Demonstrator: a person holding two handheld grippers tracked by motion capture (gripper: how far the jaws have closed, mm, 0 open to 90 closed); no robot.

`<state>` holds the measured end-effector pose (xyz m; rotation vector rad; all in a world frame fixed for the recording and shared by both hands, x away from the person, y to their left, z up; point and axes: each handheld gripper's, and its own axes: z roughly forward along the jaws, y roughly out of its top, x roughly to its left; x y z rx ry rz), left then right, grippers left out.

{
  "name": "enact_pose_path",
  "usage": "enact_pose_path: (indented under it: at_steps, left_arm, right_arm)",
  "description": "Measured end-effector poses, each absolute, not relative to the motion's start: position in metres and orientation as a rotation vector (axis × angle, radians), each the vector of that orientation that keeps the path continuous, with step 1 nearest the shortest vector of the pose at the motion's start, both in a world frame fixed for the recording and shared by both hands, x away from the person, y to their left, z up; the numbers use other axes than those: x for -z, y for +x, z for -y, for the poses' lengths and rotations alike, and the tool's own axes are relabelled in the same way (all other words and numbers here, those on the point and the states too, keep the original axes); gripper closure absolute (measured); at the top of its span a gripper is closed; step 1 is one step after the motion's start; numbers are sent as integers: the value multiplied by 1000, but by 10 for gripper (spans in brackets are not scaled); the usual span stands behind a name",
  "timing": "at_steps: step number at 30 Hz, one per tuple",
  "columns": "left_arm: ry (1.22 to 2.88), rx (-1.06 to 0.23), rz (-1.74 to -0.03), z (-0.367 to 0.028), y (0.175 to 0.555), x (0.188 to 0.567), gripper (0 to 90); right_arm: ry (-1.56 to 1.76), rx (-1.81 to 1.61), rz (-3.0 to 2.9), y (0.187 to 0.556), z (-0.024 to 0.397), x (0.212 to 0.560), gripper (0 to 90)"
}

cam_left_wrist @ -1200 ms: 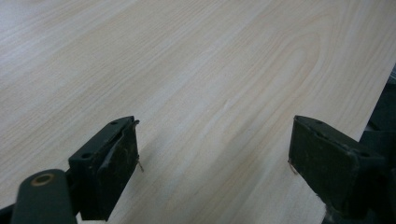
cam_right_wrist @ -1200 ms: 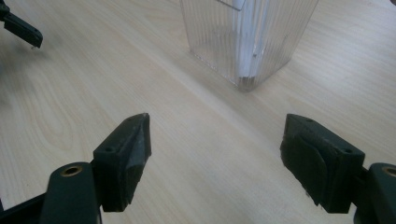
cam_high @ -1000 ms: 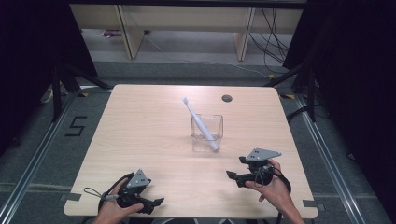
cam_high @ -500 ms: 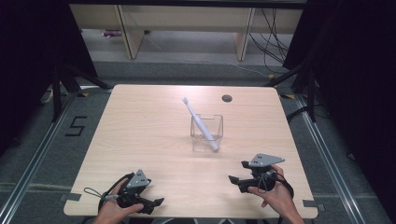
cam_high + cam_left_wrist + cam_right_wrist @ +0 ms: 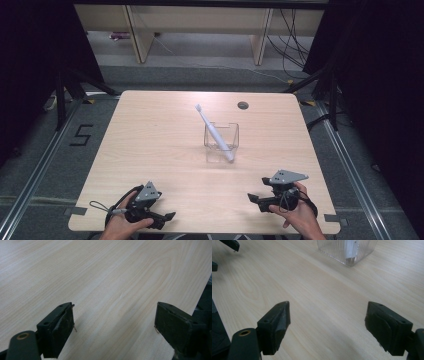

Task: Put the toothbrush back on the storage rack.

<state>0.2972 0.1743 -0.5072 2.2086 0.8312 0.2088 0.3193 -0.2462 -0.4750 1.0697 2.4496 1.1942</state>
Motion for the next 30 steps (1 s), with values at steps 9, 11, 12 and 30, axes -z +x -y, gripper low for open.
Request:
enact_pose_path:
  at_steps: [9,11,12,30]
  left_arm:
    - [2209,-210,-830,-174,297,507,151]
    - [2210,-210,-830,-174,297,507,151]
    - [2208,-211,-832,-174,297,507,151]
    - [2209,-212,-831,-174,297,507,151]
  right_arm:
    - [1055,-1174,-2450,311,250,480,168]
    - [1045,-1171,-2460,311,250,481,168]
    - [1058,-1171,-2458,309,250,481,168]
    - [1056,-1142,-2526,300,260,489,175]
